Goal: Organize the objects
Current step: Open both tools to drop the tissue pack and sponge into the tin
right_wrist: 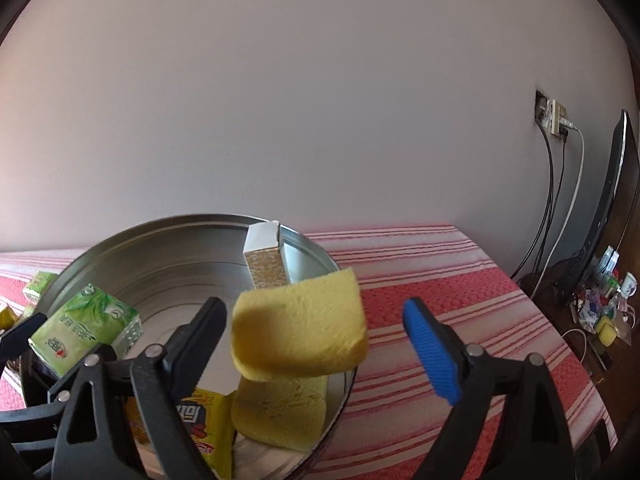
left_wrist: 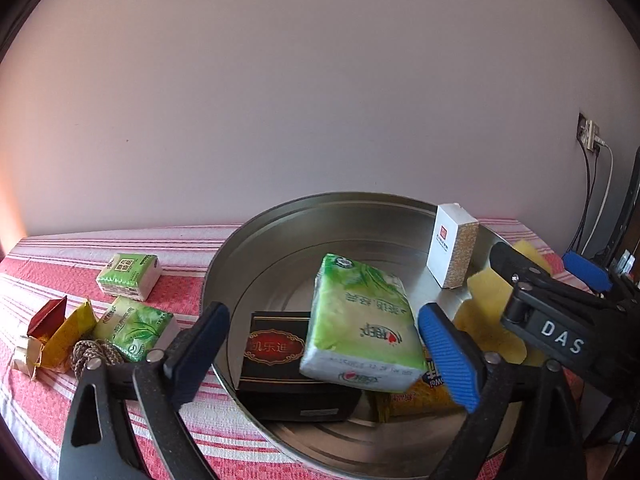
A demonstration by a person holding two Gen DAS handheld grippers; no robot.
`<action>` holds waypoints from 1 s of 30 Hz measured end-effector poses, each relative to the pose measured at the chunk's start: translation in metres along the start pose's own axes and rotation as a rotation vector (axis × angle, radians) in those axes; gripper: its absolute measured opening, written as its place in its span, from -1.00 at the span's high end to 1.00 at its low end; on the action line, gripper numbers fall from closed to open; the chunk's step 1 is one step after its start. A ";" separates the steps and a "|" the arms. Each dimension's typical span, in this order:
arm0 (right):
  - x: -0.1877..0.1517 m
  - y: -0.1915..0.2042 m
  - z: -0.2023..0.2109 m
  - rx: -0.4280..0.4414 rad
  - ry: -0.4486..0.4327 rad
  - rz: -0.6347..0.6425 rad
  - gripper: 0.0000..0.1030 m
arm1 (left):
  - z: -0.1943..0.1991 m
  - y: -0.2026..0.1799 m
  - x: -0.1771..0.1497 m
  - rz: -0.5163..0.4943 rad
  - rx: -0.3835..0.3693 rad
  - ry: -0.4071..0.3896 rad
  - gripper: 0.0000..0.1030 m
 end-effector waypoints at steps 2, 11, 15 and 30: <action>0.008 -0.007 0.009 0.067 -0.029 -0.099 -1.00 | 0.011 0.004 0.007 0.002 0.016 -0.048 -0.98; 0.015 -0.021 0.016 0.083 -0.049 -0.211 -1.00 | 0.026 0.014 0.005 -0.059 0.088 -0.063 -0.98; 0.012 -0.029 0.021 0.047 -0.057 -0.246 -1.00 | 0.031 0.023 0.001 -0.092 0.132 -0.072 -0.98; 0.000 -0.030 0.049 -0.097 -0.123 -0.307 -1.00 | 0.055 0.048 -0.009 -0.049 0.148 -0.066 -0.98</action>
Point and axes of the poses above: each gripper's, at about its wrist camera, not at the fingertips, and z roughly against the way its jaws point, y to its left, x to its top, the point moved 10 cm from there along -z, roughly the way its jaws point, and after that the axes turned 15 degrees about -x, right-handed, at the moved point
